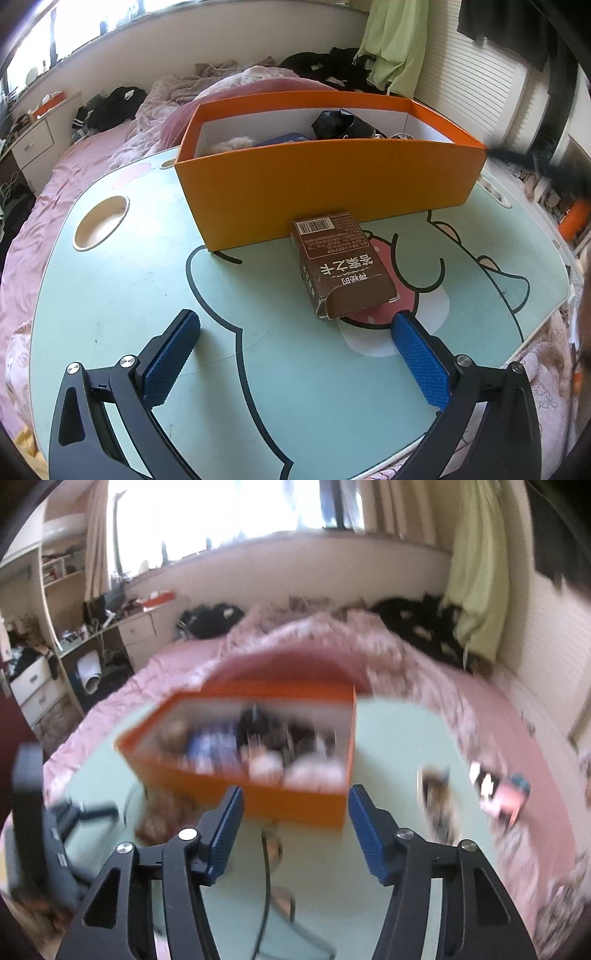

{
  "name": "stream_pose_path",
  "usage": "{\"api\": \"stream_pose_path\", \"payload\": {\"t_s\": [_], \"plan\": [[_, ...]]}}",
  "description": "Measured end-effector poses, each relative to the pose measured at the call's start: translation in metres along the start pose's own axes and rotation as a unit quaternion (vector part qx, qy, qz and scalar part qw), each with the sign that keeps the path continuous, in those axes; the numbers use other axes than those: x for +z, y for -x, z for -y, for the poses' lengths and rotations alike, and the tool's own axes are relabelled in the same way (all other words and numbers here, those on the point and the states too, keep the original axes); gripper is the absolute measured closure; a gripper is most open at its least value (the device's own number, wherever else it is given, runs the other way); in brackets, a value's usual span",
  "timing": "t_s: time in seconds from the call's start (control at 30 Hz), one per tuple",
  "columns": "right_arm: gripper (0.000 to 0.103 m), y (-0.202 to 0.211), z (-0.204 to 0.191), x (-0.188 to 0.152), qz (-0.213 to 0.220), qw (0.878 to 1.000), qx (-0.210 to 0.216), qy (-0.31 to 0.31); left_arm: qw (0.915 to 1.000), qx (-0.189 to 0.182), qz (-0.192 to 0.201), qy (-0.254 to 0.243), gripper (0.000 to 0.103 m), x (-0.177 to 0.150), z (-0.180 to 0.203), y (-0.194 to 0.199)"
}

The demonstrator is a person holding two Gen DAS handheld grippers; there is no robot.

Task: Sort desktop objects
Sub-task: 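Reach into the orange box and grasp the black cloth bundle with the right gripper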

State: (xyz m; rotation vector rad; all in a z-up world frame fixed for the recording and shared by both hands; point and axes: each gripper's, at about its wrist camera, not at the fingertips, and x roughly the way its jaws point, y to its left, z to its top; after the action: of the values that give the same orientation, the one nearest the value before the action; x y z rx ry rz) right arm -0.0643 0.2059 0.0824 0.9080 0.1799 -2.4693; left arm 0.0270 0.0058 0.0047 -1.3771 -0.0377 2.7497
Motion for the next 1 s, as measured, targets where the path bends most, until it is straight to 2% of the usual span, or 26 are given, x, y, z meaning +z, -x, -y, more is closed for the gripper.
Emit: {"api": "stream_pose_path", "payload": {"t_s": [0.1, 0.2, 0.3, 0.43, 0.47, 0.5, 0.6, 0.77, 1.0], "plan": [[0.062, -0.030, -0.009, 0.041, -0.038, 0.999, 0.001, 0.012, 1.0000, 0.000, 0.000, 0.000, 0.000, 0.001, 0.001, 0.000], [0.063, -0.072, -0.017, 0.067, -0.103, 0.994, 0.038, 0.010, 1.0000, 0.001, 0.001, 0.001, 0.000, -0.002, 0.002, 0.001], [0.062, -0.102, -0.031, 0.076, -0.138, 0.989, 0.057, 0.016, 1.0000, 0.000, 0.002, 0.002, 0.000, -0.003, 0.001, 0.002], [0.062, -0.145, -0.040, 0.069, -0.198, 0.979, 0.035, 0.023, 1.0000, 0.000, 0.004, 0.002, 0.000, -0.004, 0.002, 0.002], [0.066, -0.150, -0.039, 0.069, -0.197, 0.980, 0.027, 0.023, 1.0000, -0.001, 0.005, 0.002, 0.000, -0.004, 0.002, 0.003], [0.083, -0.150, -0.037, 0.071, -0.192, 0.981, 0.013, 0.022, 1.0000, -0.001, 0.005, 0.002, 0.000, -0.004, 0.003, 0.003], [0.098, -0.141, -0.019, 0.075, -0.177, 0.983, 0.043, -0.011, 1.0000, 0.001, 0.006, 0.005, 0.000, -0.005, 0.003, 0.003], [0.099, -0.095, 0.005, 0.084, -0.099, 0.992, 0.072, -0.042, 1.0000, 0.001, 0.006, 0.005, 0.000, -0.005, 0.002, 0.003], [0.099, -0.007, 0.002, 0.081, -0.001, 0.991, 0.126, -0.042, 1.0000, 0.001, 0.006, 0.005, 0.000, -0.005, 0.002, 0.003]]}}
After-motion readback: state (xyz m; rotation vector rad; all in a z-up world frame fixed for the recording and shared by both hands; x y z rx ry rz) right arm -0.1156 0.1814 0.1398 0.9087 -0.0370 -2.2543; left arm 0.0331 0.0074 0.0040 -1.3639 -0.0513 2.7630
